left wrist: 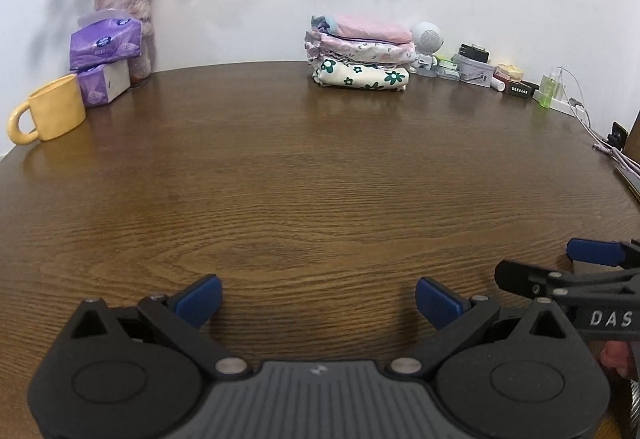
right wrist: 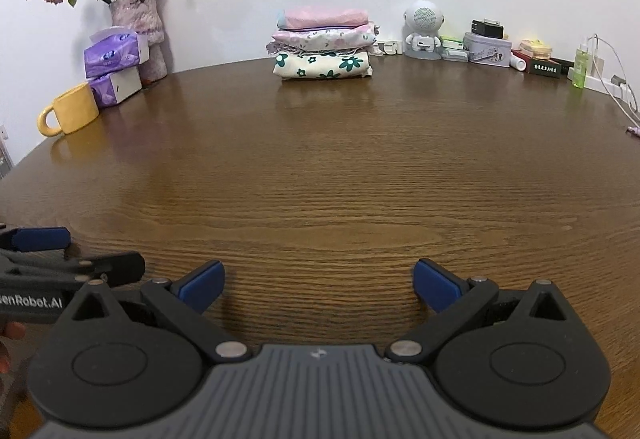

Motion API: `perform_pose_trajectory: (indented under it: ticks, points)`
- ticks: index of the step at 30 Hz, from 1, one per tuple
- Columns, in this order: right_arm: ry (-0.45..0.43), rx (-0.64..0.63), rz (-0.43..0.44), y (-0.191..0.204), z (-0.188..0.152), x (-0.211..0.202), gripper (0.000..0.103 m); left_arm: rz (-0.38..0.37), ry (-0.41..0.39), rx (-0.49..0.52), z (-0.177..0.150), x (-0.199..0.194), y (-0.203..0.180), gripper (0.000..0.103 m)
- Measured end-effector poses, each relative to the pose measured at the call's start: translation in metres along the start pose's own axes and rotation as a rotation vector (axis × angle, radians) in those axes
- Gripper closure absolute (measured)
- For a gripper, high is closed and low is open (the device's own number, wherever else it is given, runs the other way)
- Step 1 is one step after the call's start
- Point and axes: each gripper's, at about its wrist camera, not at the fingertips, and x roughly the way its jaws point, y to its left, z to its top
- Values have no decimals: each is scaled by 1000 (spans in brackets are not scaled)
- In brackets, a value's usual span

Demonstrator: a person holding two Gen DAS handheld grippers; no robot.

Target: Fold clothes

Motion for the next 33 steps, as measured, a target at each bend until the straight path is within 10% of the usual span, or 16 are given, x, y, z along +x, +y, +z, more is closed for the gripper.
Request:
perform_pose_trajectory:
  ticks: [33]
  points:
    - [-108,16,-44,-1,8,-6,0,10,-93,-28,8,0,5,0]
